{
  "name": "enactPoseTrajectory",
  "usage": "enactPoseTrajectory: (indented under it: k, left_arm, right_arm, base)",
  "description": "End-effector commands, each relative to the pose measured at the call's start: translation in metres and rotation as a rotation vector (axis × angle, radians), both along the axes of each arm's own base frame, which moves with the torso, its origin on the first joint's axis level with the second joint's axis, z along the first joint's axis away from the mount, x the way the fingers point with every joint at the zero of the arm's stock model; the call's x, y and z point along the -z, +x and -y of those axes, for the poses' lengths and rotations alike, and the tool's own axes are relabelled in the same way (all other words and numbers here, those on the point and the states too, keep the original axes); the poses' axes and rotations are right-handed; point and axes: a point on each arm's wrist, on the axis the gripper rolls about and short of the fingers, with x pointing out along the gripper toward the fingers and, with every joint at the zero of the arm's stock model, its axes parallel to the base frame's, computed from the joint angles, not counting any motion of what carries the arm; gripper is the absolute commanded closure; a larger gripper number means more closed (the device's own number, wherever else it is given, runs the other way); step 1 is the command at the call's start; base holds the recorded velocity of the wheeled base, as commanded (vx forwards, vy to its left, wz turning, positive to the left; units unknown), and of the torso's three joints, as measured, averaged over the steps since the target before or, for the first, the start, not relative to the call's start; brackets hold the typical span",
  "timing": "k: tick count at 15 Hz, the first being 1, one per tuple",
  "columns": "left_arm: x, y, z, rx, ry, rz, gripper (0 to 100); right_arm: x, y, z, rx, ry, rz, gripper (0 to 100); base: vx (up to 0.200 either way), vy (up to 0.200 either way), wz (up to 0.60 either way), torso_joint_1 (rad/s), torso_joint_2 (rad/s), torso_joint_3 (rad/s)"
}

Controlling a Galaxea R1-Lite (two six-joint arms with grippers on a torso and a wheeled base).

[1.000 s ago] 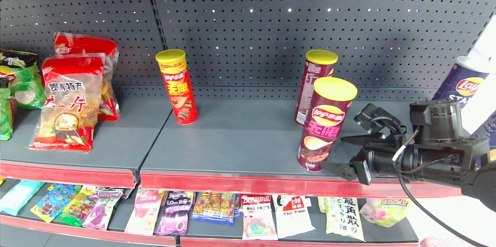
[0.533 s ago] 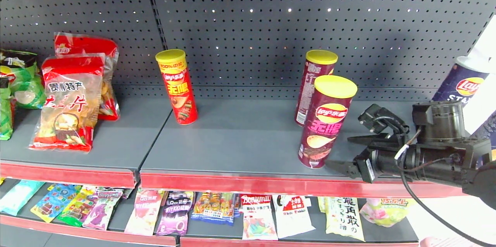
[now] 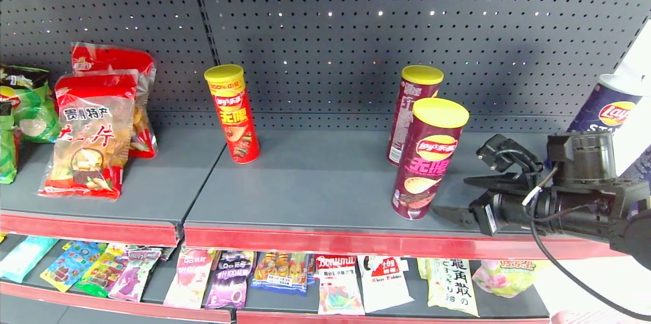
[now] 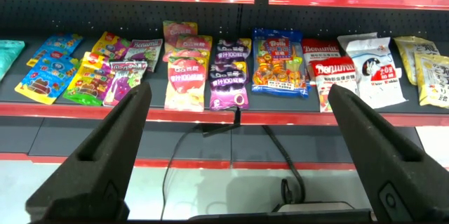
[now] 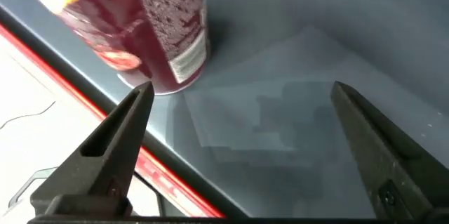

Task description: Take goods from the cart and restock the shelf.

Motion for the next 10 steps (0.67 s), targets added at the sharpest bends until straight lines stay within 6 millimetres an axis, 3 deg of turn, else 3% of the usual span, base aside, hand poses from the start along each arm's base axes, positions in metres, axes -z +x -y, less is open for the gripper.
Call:
enactPoseTrajectory:
  k: [1,10]
  left_arm:
    - [0.0,0.0,0.0,-0.001,0.0,0.0,0]
    - [0.0,0.0,0.0,-0.001,0.0,0.0,0]
  right_arm:
    - [-0.001,0.002,0.005,0.028,-0.006,0.007,0]
    - [0.007,0.017,0.006,0.117,-0.059,-0.004,0]
  base:
    - [0.0,0.0,0.0,0.0,0.0,0.0]
    - [0.0,0.0,0.0,0.0,0.0,0.0]
